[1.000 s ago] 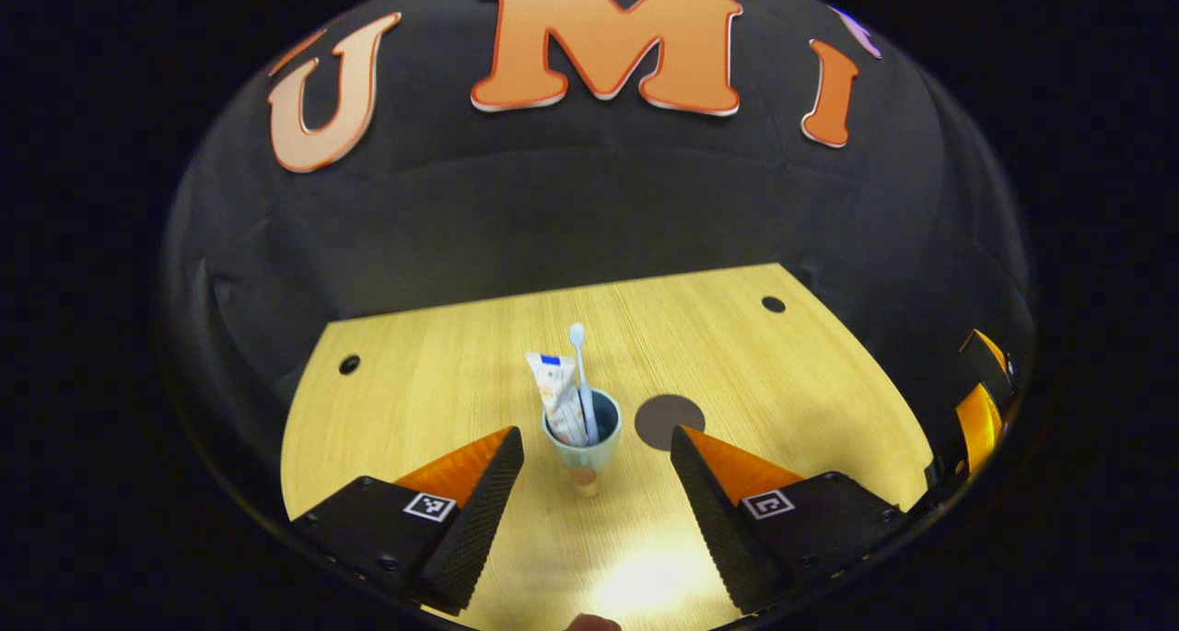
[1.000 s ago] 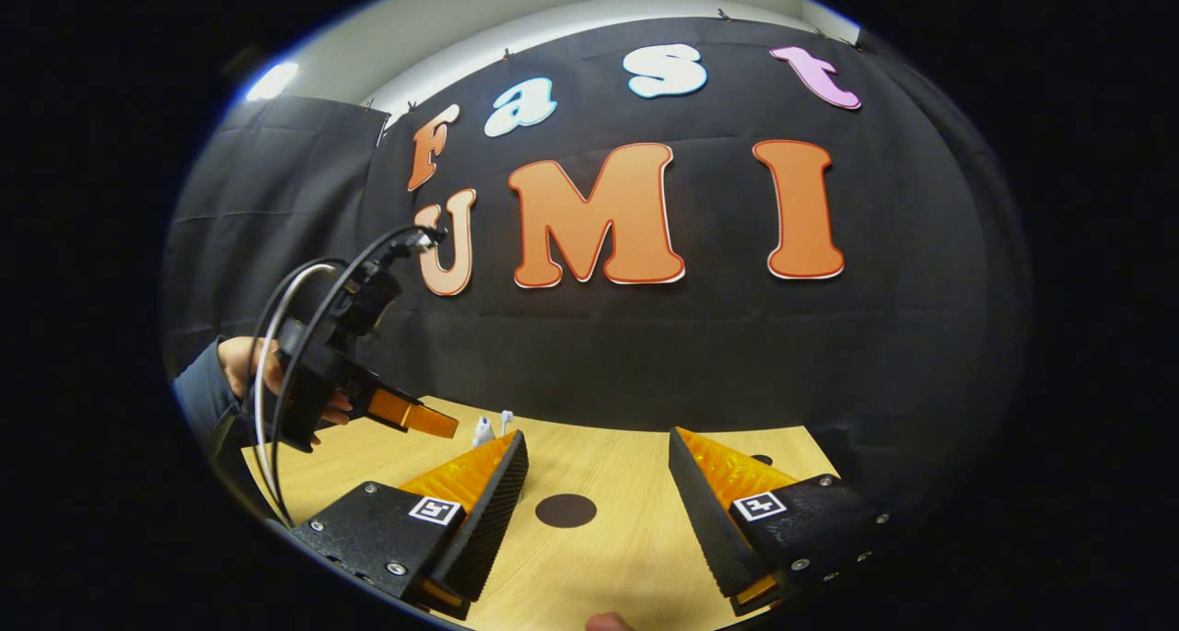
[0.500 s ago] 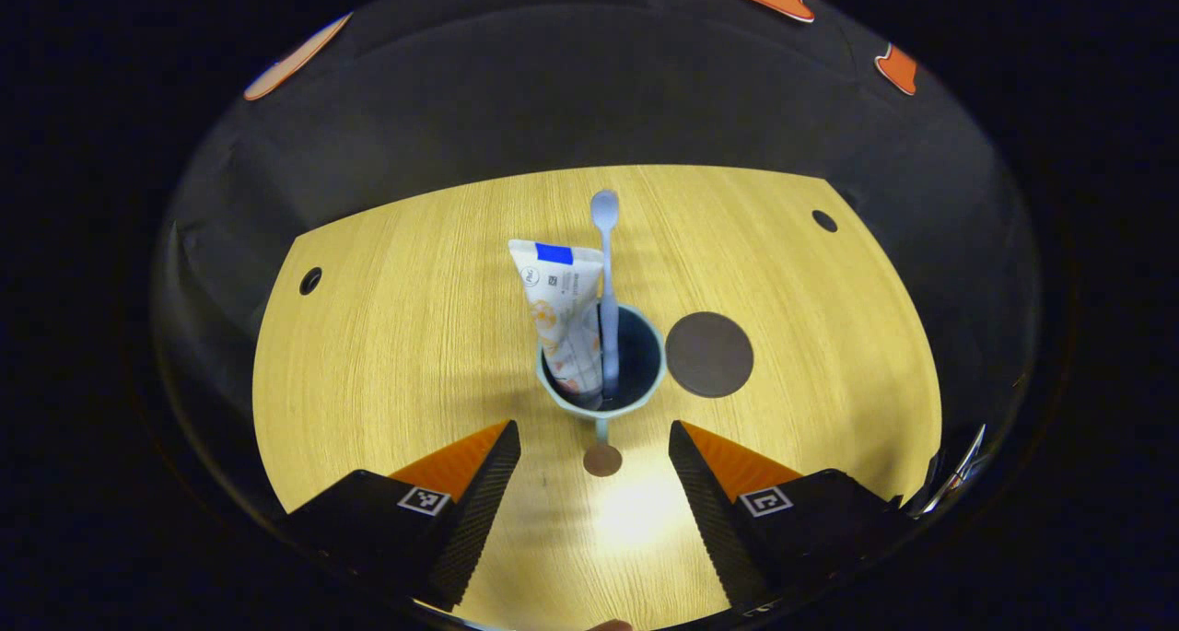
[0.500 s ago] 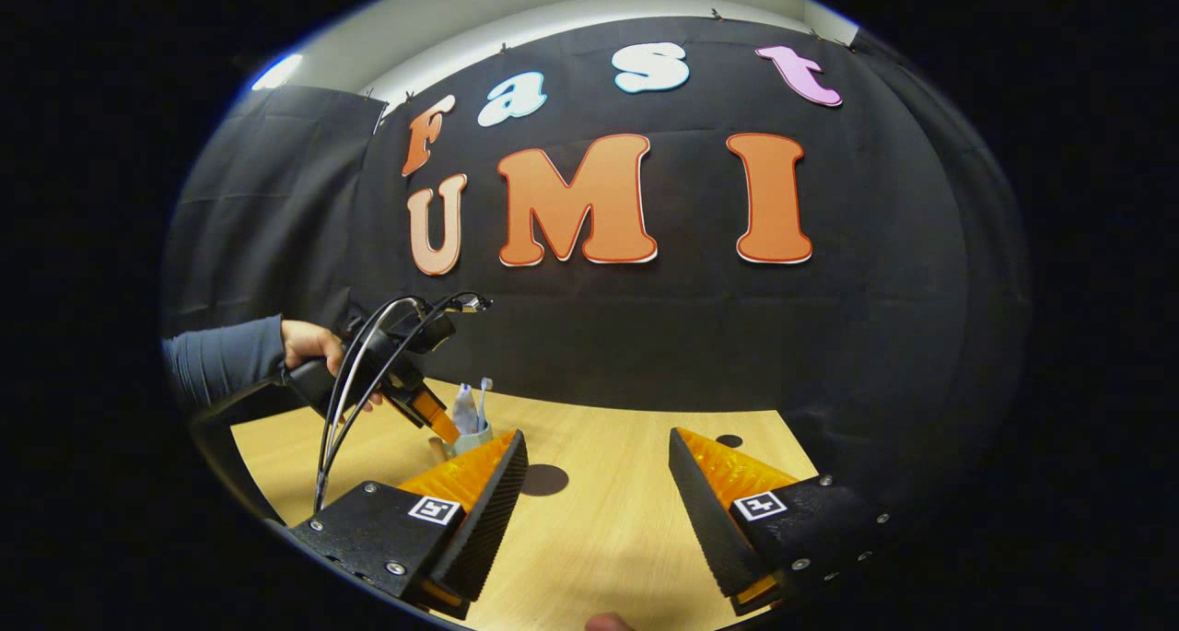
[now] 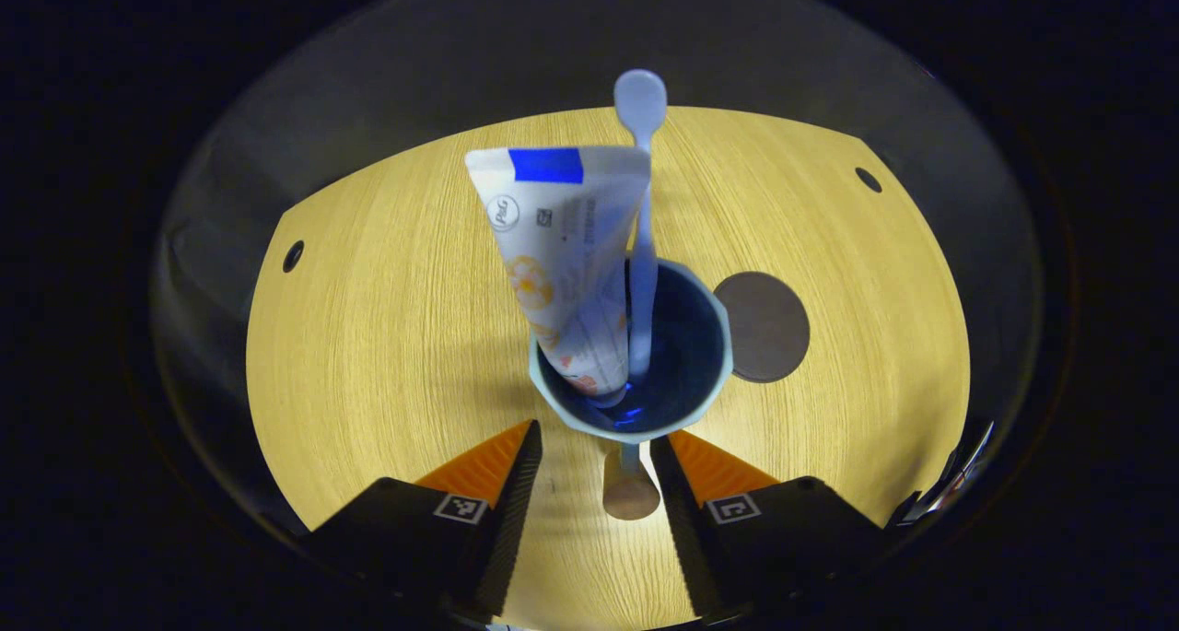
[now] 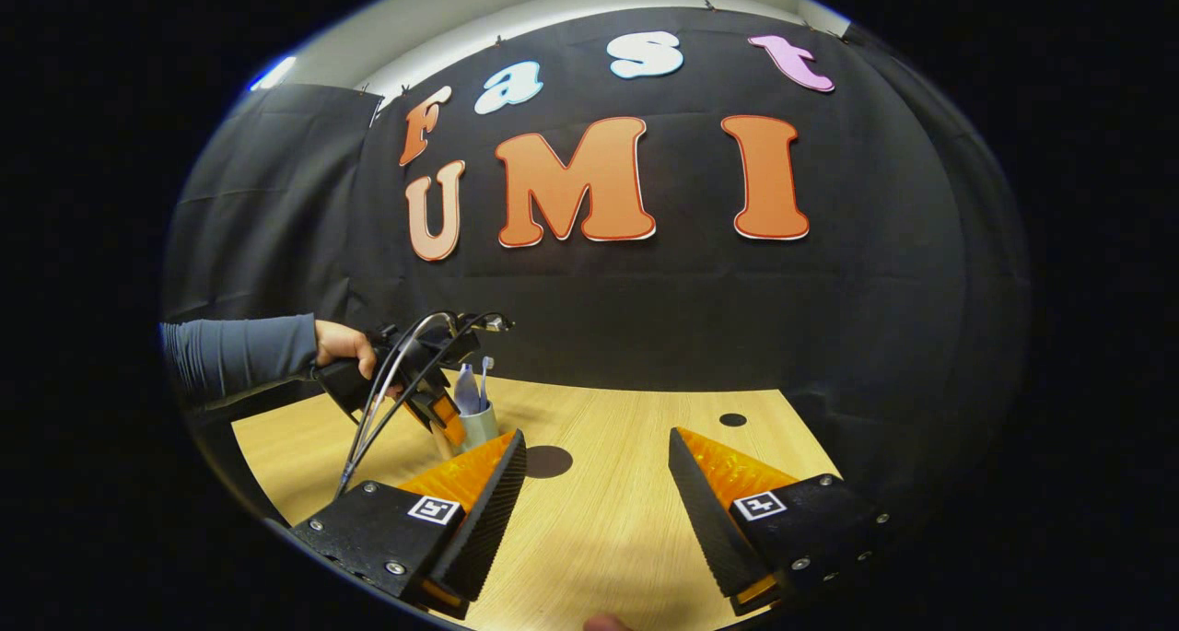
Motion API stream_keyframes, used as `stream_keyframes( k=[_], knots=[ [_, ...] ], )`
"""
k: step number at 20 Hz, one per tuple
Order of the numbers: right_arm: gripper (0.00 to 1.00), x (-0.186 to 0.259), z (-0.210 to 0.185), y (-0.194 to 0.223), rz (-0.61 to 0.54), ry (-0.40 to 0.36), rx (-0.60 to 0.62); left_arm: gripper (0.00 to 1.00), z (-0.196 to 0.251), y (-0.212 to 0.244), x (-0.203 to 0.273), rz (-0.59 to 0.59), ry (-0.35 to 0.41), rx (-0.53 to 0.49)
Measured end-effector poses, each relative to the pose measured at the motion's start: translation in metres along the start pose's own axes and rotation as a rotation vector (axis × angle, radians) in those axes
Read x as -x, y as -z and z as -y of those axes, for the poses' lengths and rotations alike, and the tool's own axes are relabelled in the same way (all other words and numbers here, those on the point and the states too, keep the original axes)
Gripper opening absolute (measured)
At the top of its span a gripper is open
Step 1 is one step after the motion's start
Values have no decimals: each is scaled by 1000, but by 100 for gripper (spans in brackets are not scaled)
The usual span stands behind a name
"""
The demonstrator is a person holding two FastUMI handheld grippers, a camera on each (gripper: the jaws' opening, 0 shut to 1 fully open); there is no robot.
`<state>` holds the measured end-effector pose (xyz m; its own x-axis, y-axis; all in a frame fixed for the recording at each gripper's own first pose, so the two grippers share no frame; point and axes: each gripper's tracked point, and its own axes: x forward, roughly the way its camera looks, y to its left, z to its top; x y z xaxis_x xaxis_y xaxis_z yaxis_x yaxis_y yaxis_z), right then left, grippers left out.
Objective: Put the toothbrush and toothpaste on the desktop into the cup, then pick up the cup and place it on the coaster on the desktop.
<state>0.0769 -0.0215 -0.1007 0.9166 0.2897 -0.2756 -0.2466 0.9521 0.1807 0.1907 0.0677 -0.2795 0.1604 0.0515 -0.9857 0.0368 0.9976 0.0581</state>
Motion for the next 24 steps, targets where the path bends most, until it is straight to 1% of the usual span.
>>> stream_keyframes(
  k=[1,2,3,4,5,9,13,18,24],
  knots=[
    [93,0,1,2,-2,3,0,57,6,0,-5,-5,10,4],
    [92,1,2,4,-5,8,-3,51,10,-2,-10,-3,11,6],
    [92,0,3,6,-11,11,-11,40,19,-1,-9,5,5,4],
    [92,2,3,8,-16,13,-22,33,23,-3,-10,16,-1,1],
    [92,2,4,9,-19,15,-32,27,24,-6,-1,30,-5,-13],
    [93,6,8,10,-20,29,-55,23,21,-7,8,80,-19,6],
    [92,9,14,15,-27,49,-69,23,16,-12,25,118,-15,24],
    [92,12,19,21,-37,73,-63,23,18,-25,30,155,21,-15],
    [92,23,29,30,-41,90,-59,23,16,-24,19,159,68,-89]
  ],
)
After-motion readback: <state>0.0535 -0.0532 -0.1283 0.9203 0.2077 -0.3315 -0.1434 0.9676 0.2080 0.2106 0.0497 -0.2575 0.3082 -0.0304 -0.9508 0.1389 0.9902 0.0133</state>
